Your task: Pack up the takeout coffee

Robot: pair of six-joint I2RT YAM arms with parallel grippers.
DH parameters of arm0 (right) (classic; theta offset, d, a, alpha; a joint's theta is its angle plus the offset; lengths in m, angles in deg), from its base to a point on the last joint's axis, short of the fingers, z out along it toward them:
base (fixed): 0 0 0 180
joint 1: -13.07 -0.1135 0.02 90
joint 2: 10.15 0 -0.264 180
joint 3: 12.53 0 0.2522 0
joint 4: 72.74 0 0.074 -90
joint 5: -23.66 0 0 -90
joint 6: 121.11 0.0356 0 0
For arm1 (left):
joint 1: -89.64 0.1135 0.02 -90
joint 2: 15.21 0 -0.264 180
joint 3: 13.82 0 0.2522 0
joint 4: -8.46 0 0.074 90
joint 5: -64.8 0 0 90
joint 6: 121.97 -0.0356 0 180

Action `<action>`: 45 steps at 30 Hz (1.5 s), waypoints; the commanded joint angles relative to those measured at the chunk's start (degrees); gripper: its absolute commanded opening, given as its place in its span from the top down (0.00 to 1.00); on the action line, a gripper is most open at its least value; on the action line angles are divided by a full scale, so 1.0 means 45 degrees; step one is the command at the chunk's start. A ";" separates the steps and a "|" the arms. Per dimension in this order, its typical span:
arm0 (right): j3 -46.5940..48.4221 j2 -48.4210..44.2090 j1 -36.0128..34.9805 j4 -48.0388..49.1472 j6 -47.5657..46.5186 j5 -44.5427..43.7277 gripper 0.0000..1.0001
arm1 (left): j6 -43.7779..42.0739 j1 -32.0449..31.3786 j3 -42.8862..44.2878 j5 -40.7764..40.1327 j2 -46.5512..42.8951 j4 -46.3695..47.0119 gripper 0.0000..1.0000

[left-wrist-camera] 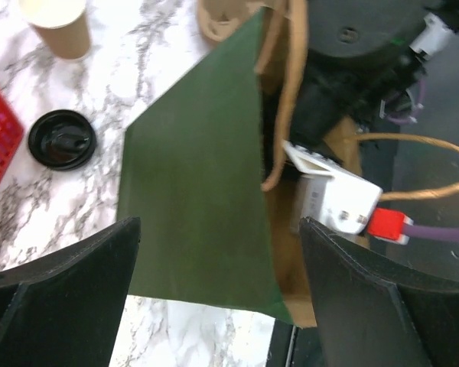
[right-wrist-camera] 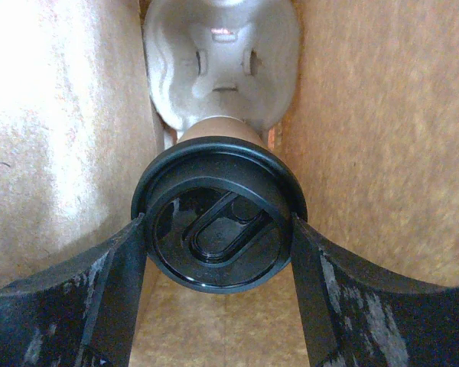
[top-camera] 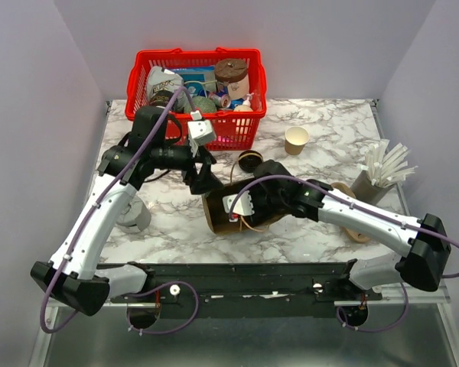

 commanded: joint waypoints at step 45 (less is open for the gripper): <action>-0.1839 -0.1323 -0.0495 0.3805 0.1849 0.0450 1.00 | 0.2134 -0.3262 -0.2801 -0.3234 -0.1355 0.2864 1.00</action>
